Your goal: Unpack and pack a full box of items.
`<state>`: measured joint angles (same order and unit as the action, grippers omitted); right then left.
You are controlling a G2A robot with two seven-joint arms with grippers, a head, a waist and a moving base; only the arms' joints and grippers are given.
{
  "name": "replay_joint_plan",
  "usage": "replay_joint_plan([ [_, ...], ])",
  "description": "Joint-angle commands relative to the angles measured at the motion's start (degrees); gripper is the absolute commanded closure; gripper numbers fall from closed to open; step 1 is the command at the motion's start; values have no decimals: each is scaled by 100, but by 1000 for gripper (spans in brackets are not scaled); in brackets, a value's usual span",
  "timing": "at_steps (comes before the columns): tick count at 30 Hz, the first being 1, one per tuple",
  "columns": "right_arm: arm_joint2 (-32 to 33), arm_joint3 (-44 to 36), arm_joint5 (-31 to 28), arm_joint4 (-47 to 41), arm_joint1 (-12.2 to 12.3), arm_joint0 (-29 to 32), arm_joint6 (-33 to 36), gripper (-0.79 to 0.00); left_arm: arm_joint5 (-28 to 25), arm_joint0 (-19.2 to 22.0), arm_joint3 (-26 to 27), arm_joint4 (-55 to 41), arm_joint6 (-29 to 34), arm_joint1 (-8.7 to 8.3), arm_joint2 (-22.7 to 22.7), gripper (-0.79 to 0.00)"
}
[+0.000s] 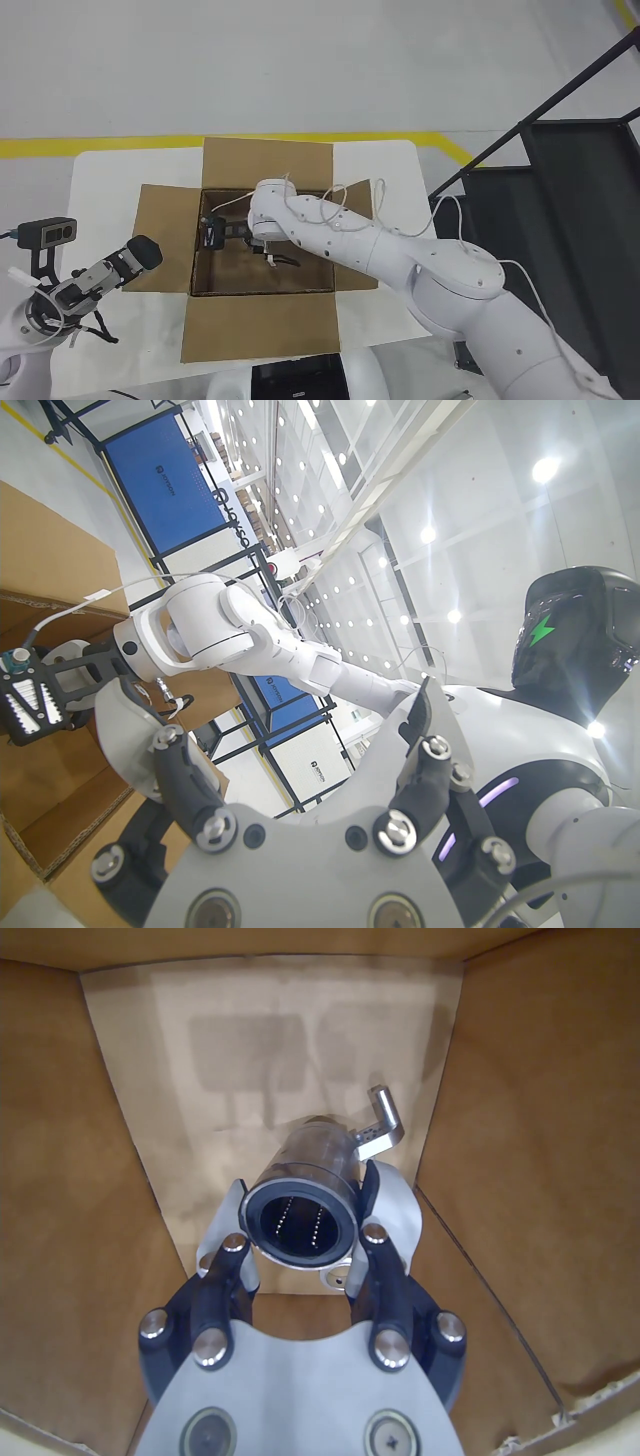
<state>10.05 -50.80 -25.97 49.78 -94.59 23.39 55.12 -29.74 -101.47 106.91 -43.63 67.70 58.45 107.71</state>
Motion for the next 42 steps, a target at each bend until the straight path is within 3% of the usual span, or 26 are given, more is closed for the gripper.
replay_joint_plan([
  [1,3,113,-36,32,-72,-5,25,-459,0,0,0,0,0,0,0,-785],
  [2,10,156,-55,40,-104,-7,25,-785,0,0,0,0,0,0,0,-785],
  [8,108,290,-118,105,-240,-102,94,-785,0,0,0,0,0,0,0,-785],
  [12,307,28,-204,97,-203,-216,94,-785,0,0,0,0,0,0,0,-785],
  [16,676,-558,-243,-14,7,-244,216,-785,0,0,0,0,0,0,0,-785],
  [21,1455,-1620,-362,-127,511,30,353,-785,0,0,0,0,0,0,0,-785],
  [31,3712,-4588,-1225,-439,1609,1971,615,-785,0,0,0,0,0,0,0,-785],
  [35,4456,-5302,-1524,-595,1872,2658,794,-785,0,0,0,0,0,0,0,-785],
  [42,5878,-6276,-1261,-863,2216,3861,641,-785,93,38,-56,423,-229,-14,156,-785],
])
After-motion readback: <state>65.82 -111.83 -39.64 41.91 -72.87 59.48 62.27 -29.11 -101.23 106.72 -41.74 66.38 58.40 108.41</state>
